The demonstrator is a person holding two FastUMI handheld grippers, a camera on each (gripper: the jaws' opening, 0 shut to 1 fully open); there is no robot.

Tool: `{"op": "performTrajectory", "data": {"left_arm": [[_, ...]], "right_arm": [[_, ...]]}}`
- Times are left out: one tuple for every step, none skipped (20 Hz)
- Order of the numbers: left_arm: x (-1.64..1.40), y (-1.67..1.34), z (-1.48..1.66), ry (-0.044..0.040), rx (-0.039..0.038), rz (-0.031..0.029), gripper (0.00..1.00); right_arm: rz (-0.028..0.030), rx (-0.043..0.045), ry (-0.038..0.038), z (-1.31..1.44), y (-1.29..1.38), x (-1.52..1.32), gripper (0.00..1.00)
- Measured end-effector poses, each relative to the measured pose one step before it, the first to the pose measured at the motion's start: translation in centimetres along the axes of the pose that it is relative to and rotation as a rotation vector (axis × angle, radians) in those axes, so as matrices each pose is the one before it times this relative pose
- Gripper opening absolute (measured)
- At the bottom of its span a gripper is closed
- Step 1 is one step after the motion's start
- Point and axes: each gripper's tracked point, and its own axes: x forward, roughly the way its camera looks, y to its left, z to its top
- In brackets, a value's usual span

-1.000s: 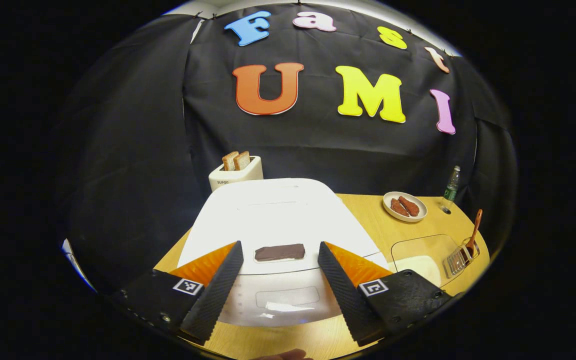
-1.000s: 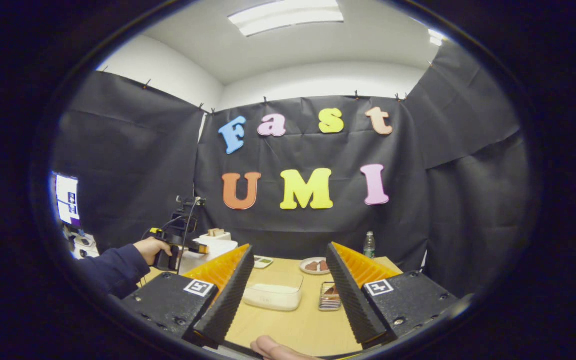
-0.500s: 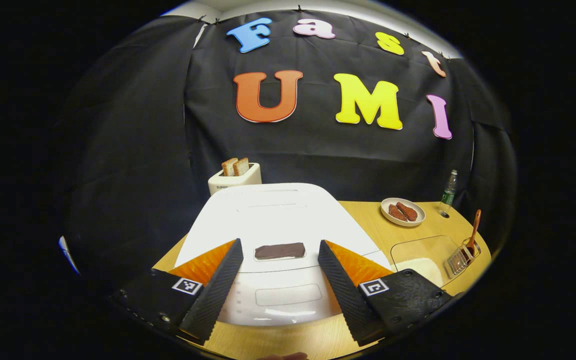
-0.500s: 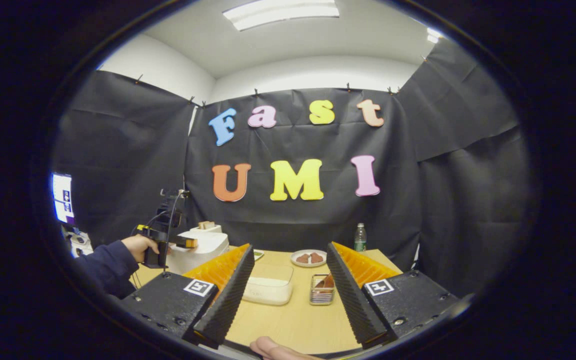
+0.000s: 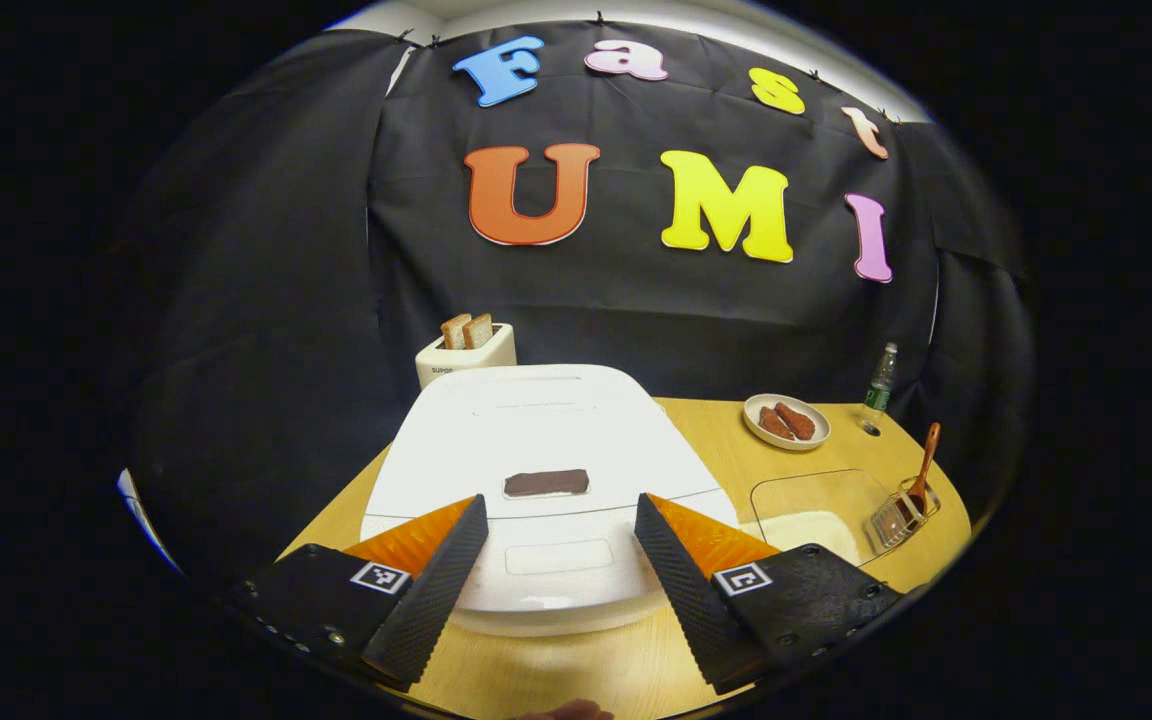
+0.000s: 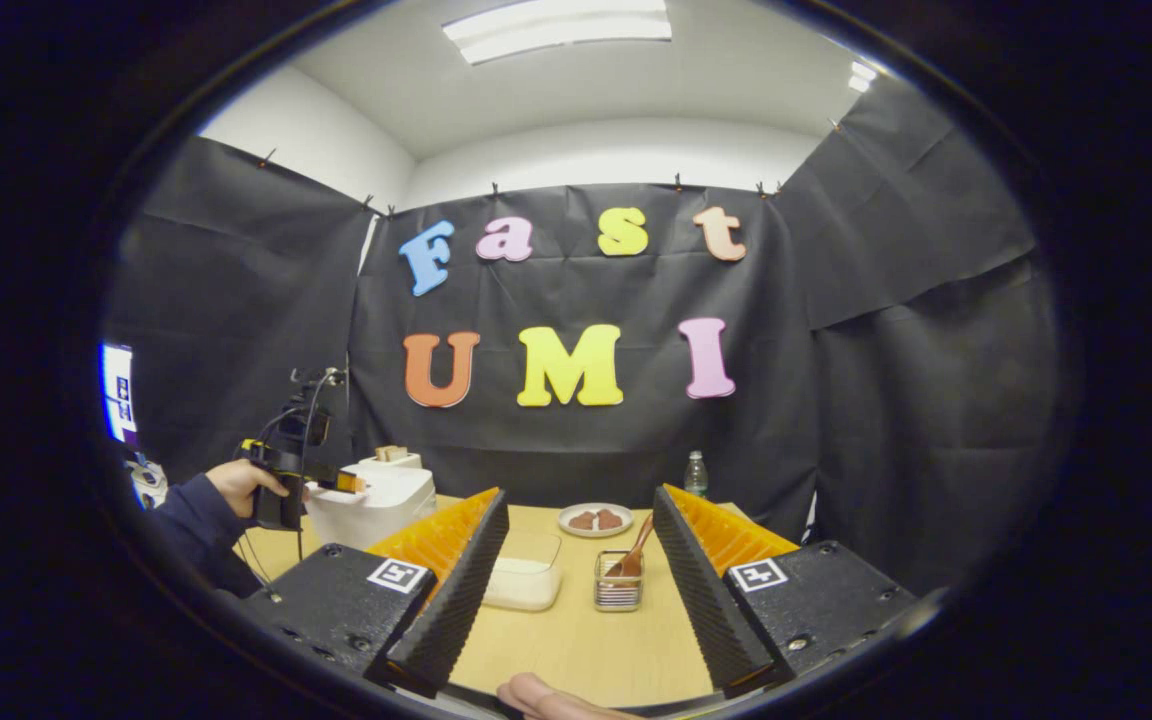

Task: Close the left gripper, press the button to open the rice cooker; take a wooden spoon from the chopstick holder with the right hand, scoop a spoonful of rice and pour it into the rice cooker, then put the wooden spoon back into the chopstick holder.

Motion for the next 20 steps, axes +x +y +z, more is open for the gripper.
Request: {"op": "performTrajectory", "data": {"left_arm": [[-0.929, -0.122, 0.309, -0.019, 0.00997, 0.01213, 0.95], [-0.966, -0.395, 0.349, -0.02145, 0.00841, 0.0068, 0.95], [-1.075, -0.294, 0.471, -0.02086, 0.00389, 0.00247, 0.95], [-1.045, -0.478, 0.449, -0.02137, 0.00129, -0.00288, 0.95], [-1.09, -0.491, 0.561, -0.02395, -0.00207, -0.00232, 0.94], [-1.06, -0.234, 0.797, -0.02695, -0.00725, -0.00257, 0.95], [-1.097, -0.41, 0.871, -0.03035, -0.01703, -0.00122, 0.94], [-1.175, -0.528, 0.852, -0.02446, -0.01998, -0.00351, 0.95], [-1.189, -0.603, 0.818, -0.02051, -0.01795, -0.00684, 0.94], [-1.306, -0.371, 0.844, -0.02808, -0.02114, 0.00352, 0.95], [-1.1, -0.306, 0.865, -0.02198, -0.00674, 0.00355, 0.95], [-1.149, -0.523, 0.658, -0.01355, 0.00264, -0.0058, 0.94], [-0.968, -0.601, 0.51, -0.01072, 0.00733, -0.01009, 0.94], [-0.852, -0.747, 0.714, -0.01885, 0.00783, -0.01539, 0.94], [-0.978, -0.878, 0.374, -0.01075, 0.00993, -0.01505, 0.94], [-0.738, -0.176, 0.388, -0.0101, 0.02149, 0.0046, 0.94], [-0.672, 0.087, 0.442, -0.01435, 0.02235, 0.01562, 0.94], [-0.713, 0.081, 0.253, -0.01335, 0.02377, 0.01455, 0.94], [-0.766, -0.012, -0.261, -0.00376, 0.02807, 0.01296, 0.94], [-0.648, 0.028, -0.198, -0.01125, 0.01597, 0.01092, 0.94]], "right_arm": [[0.00707, 0.00608, 0.00328, 0.019, -0.025, -0.09, 0.94], [0.00046, 0.00346, 0.00113, -0.1, -0.129, -0.088, 0.94], [-0.00474, 0.0003, 0.00087, -0.164, -0.448, 0.185, 0.94], [-0.01005, -0.0006, 0.00054, -0.036, -0.4, 0.089, 0.94], [-0.01038, 0.00113, -0.00106, 0.017, -0.325, -0.155, 0.94], [-0.00669, 0.00329, 0.00223, 0.064, -0.284, 0.146, 0.93], [-0.0044, 0.00522, 0.00144, 0.027, -0.135, 0.043, 0.93], [-0.00473, 0.00395, 0.0012, 0.096, -0.182, 0.31, 0.94], [-0.0084, -0.00021, -0.00303, 0.325, -0.347, 0.35, 0.95], [-0.01898, -0.002, -0.0023, 0.323, -0.554, 0.482, 0.93], [-0.01642, -0.00733, -0.00025, 0.283, -0.528, 0.41, 0.94], [-0.00529, -0.00927, -0.0036, 0.28, -0.141, 0.327, 0.93], [-0.00622, -0.00469, 0.00375, 0.17, -0.12, 0.397, 0.93], [-0.00695, 0.00074, 0.00916, 0.151, -0.225, 0.525, 0.94], [-0.00299, 0.00539, 0.01122, -0.137, -0.162, 0.277, 0.94], [0.00136, 0.01002, 0.008, 0.165, -0.007, 0.433, 0.94], [-0.00427, 0.00848, 0.01135, -0.05, -0.135, 0.305, 0.94], [-0.01201, 0.00219, 0.00818, -0.136, -0.341, 0.492, 0.94], [-0.00982, -0.00134, 0.00637, -0.148, -0.353, 0.247, 0.93], [-0.00284, 0.00136, 0.00466, -0.106, -0.057, 0.2, 0.93]]}}
